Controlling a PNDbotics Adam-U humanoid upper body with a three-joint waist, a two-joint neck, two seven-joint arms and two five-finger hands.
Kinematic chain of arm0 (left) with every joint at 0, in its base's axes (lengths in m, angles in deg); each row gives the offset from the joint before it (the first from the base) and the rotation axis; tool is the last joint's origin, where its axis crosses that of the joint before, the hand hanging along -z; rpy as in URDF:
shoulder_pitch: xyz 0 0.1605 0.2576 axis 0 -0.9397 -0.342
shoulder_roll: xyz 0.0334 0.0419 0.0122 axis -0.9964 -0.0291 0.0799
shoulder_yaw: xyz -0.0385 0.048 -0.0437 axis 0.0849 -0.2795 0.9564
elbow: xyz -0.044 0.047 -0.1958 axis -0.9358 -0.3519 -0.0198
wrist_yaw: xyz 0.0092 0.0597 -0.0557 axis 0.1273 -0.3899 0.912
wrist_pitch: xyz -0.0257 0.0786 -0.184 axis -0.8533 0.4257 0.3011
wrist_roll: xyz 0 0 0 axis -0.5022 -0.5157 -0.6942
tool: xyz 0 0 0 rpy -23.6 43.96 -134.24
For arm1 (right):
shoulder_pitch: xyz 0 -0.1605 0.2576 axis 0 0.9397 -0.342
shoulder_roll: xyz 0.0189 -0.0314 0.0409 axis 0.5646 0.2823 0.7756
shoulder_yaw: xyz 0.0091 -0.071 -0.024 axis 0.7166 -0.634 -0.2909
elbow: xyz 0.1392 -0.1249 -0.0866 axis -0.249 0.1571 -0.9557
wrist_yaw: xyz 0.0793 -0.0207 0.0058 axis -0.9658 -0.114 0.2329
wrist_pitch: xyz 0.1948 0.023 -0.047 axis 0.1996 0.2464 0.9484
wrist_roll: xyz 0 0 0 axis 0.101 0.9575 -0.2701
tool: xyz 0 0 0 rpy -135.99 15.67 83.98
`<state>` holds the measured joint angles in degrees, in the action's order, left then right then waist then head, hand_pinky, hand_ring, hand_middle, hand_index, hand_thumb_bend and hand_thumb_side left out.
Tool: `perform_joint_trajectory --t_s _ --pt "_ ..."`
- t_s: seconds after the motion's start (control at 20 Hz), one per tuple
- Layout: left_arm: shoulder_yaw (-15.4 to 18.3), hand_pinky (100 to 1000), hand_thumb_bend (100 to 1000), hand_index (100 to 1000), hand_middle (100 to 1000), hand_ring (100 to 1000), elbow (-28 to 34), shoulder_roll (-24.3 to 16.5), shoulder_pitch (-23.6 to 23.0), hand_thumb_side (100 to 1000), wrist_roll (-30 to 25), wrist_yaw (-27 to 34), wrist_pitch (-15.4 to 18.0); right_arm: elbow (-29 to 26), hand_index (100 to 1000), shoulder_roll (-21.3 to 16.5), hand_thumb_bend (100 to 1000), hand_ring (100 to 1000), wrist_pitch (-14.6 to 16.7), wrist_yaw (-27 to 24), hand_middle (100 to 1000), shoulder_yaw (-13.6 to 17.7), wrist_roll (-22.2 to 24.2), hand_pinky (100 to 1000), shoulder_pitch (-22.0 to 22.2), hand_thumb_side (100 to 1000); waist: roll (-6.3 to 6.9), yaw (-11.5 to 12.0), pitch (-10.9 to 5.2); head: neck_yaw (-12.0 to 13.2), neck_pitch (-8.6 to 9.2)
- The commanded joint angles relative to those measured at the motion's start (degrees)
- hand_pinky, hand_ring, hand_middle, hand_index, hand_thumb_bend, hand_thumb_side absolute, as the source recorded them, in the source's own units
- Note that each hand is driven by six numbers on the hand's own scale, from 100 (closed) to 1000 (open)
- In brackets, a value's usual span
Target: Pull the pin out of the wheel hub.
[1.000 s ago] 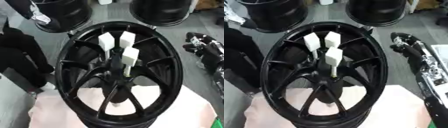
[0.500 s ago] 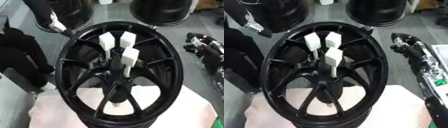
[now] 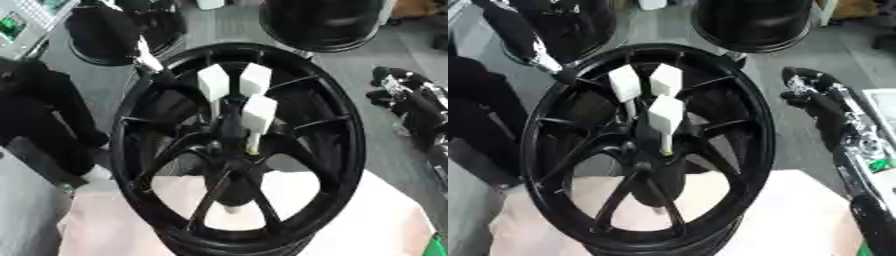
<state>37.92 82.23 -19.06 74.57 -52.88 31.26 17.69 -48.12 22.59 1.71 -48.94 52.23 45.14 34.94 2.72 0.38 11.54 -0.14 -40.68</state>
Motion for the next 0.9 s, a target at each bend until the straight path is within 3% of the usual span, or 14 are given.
perform_joint_trajectory --t_s 0.05,0.5,0.9 --pt "0.27 867 704 843 771 824 -1.35 0.10 1.85 478 -0.21 -0.80 -2.05 -0.66 770 -1.08 304 658 0.01 0.09 646 0.16 0.17 810 -0.81 378 -0.07 -0.10 -1.62 0.18 0.31" --pt "-0.55 871 723 822 758 821 -1.15 1.26 2.27 586 -0.21 -1.03 -5.72 -0.58 770 -0.88 306 658 0.03 0.14 645 0.19 0.18 811 -0.76 377 0.16 -0.27 -1.60 0.17 0.61" --pt "-2.46 891 744 804 747 821 2.40 0.76 2.22 582 -0.21 -7.24 -9.64 -0.49 770 -0.77 309 658 0.03 0.14 644 0.15 0.28 811 -0.73 376 0.26 -0.16 -1.55 0.61 0.72"
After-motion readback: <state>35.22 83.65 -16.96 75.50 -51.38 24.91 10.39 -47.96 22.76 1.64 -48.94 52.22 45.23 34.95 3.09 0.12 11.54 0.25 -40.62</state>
